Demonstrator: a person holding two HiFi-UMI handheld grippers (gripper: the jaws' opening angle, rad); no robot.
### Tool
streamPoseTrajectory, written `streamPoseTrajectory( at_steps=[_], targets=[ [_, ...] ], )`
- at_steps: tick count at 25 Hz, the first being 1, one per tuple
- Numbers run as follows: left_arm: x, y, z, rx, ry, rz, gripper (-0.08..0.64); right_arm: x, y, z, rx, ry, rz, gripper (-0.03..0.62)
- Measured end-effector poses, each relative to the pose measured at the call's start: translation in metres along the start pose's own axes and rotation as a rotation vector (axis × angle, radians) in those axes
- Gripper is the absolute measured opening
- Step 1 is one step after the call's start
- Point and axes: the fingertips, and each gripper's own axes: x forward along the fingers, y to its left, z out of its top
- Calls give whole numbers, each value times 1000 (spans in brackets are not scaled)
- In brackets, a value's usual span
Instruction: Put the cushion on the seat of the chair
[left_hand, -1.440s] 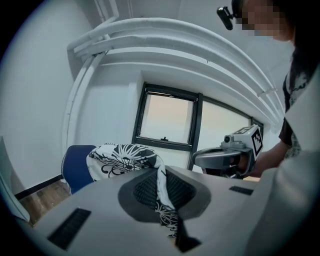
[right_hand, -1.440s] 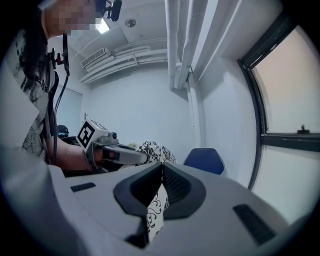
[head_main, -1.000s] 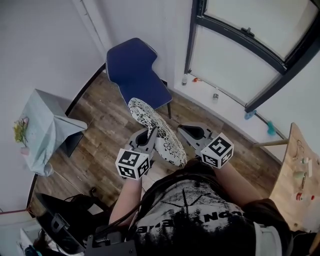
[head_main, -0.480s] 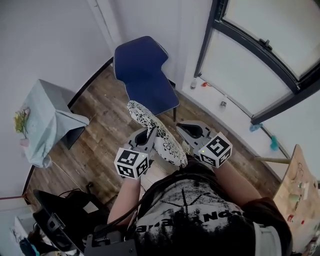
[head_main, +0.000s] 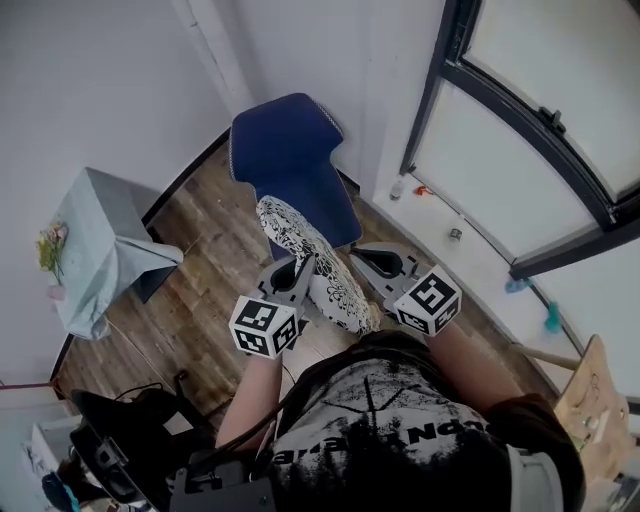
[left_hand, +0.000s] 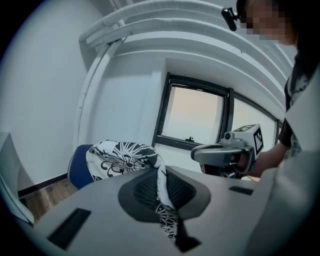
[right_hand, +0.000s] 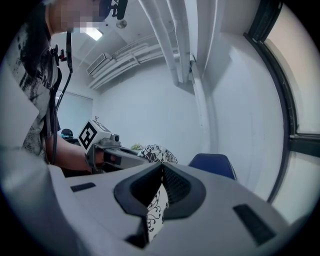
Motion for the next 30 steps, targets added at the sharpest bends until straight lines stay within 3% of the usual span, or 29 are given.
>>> streamPoseTrajectory(
  at_steps=[15,23,30],
  targets=[
    [112,33,35,-2,-2,62,23,23,-117,13,-55,15,60,18],
    [133,54,32,-7,37,88,23,42,-135,4,-23,38,94,18],
    [151,76,25,-16,83,55,23,65,-151,-2,9,55,77,18]
  ],
)
